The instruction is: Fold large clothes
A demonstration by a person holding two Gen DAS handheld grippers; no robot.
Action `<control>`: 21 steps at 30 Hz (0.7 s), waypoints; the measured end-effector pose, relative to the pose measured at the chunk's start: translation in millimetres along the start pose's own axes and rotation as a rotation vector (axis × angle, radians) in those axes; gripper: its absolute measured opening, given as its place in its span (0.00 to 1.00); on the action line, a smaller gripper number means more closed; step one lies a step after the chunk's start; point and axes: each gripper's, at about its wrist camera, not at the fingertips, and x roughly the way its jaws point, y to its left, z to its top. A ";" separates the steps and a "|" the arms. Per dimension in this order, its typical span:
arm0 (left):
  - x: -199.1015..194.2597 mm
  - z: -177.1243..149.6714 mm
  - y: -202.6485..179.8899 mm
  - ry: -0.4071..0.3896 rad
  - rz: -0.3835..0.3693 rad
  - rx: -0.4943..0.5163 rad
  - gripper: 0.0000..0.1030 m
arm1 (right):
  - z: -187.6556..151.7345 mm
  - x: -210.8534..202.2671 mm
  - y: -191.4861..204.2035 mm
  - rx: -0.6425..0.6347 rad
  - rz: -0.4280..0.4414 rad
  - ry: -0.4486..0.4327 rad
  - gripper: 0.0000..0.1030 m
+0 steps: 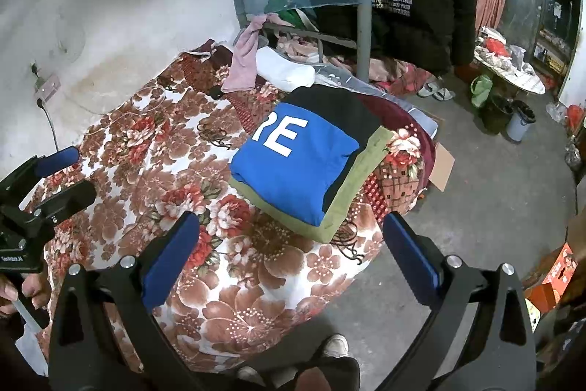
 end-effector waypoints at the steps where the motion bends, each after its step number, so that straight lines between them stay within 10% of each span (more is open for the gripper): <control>1: -0.5 0.1 -1.0 -0.002 -0.002 0.004 0.95 | 1.3 0.2 -0.5 -0.001 0.000 0.000 0.95; 21: -4.5 2.9 -3.9 -0.015 0.005 0.020 0.95 | -1.5 -0.9 -2.1 0.016 0.003 0.016 0.95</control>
